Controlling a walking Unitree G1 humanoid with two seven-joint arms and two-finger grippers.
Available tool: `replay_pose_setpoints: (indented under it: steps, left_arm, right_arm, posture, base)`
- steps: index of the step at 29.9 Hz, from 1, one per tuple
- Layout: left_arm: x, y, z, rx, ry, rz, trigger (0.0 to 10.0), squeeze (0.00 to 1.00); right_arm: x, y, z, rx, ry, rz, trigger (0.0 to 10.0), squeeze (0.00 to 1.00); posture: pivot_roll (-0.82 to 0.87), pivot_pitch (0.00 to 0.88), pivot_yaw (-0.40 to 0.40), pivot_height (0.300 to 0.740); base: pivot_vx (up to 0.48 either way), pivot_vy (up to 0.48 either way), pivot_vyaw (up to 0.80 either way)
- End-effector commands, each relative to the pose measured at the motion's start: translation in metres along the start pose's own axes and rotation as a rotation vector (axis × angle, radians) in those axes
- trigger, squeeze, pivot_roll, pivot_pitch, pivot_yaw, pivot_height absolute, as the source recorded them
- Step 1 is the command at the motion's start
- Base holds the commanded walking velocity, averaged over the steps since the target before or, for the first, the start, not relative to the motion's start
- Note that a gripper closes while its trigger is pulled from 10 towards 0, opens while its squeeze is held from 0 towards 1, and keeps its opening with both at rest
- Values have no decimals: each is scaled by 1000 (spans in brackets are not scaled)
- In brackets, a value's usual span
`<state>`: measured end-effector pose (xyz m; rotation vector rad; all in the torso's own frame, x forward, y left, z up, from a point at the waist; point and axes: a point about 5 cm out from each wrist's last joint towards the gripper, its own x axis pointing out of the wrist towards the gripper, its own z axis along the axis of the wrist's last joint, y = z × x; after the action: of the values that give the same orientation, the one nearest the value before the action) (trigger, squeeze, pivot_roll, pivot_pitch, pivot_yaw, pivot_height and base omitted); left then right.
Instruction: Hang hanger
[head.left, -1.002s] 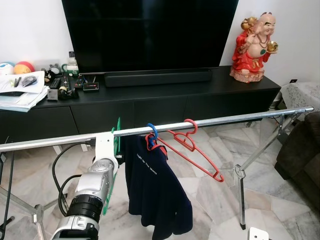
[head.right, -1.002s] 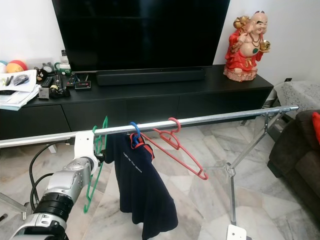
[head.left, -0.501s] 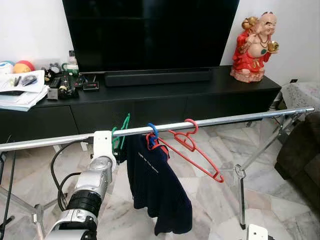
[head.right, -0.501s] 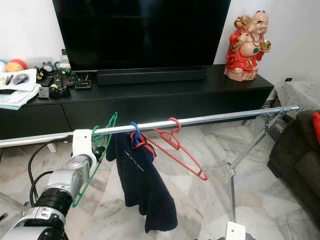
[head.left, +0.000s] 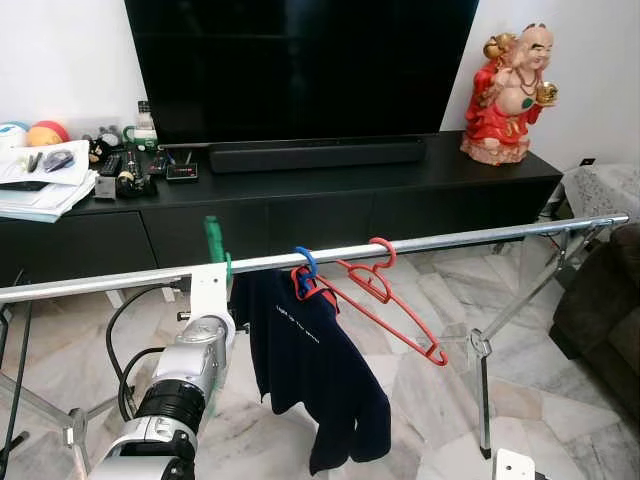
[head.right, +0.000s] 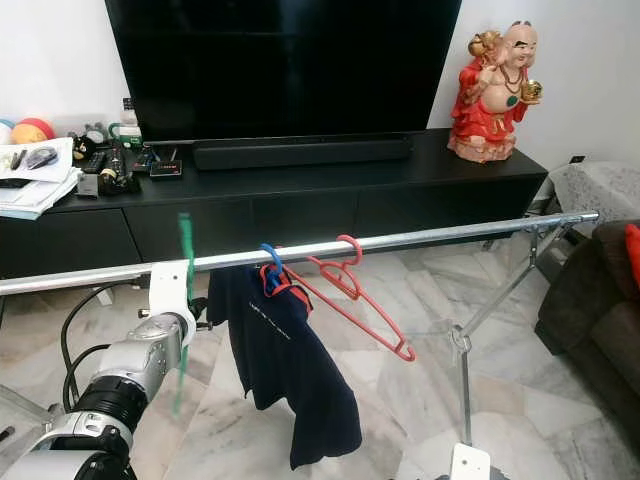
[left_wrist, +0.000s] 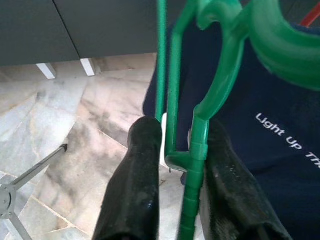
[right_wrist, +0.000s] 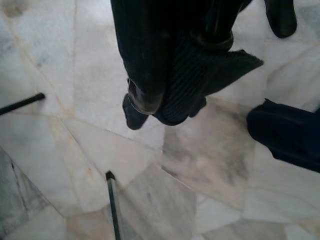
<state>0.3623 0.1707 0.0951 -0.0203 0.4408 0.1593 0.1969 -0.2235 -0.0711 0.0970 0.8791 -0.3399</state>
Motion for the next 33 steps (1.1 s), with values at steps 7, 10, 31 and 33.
replay_pose_setpoints:
  steps: [7, 10, 31, 33]
  left_arm:
    - [0, -4, 5, 20, -35, -13, 0, 0]
    - [-2, -5, 7, 18, -58, -18, 0, 0]
    - [-54, 25, -24, 245, -254, -165, 0, 0]
    - [-61, 35, -37, 323, -230, -173, 196, 0]
  right_arm:
    - [2, 13, 16, -8, -38, 12, 10000, 0]
    - [2, 9, 18, -6, -38, 9, 10000, 0]
    - [0, -16, -2, -6, 13, -11, 10000, 0]
    - [-1, -19, -4, -7, 16, -14, 10000, 0]
  posture:
    - [121, 0, -75, 740]
    - [123, 0, -74, 740]
    - [147, 0, -72, 740]
    - [150, 0, -71, 740]
  base:
    - [0, 0, 0]
    - [0, 0, 0]
    - [0, 0, 0]
    - [0, 0, 0]
